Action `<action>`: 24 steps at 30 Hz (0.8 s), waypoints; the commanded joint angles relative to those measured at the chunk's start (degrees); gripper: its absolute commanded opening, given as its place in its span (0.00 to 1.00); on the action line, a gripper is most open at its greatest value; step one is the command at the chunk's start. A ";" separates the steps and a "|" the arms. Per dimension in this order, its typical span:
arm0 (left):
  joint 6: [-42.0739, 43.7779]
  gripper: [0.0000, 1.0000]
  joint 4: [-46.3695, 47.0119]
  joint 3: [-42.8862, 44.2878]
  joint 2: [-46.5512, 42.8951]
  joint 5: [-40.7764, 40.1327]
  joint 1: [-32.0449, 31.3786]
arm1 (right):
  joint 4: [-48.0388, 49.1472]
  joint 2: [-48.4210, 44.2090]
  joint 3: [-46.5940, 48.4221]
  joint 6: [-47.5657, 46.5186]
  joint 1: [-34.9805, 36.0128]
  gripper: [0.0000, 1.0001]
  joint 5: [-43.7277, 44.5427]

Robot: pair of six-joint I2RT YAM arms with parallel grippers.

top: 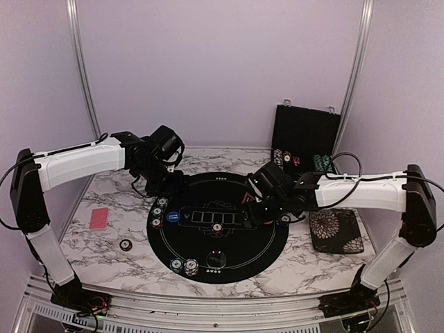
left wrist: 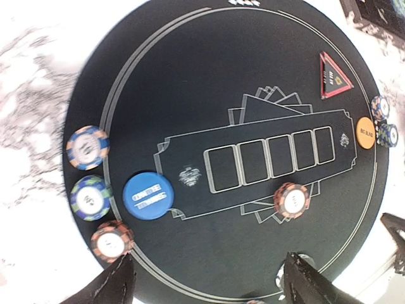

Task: Distribute texas hold em gaming equipment
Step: Place the poker chips pile on the poker table mat.

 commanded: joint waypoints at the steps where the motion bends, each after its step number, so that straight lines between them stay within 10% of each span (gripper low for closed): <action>1: 1.55 0.82 4.32 -3.96 -5.50 1.72 2.65 | -1.56 8.15 8.31 0.61 3.52 0.90 1.72; 24: 3.50 0.82 10.58 -12.76 -11.71 7.96 8.05 | -7.27 29.23 27.64 -0.82 6.90 0.73 -0.25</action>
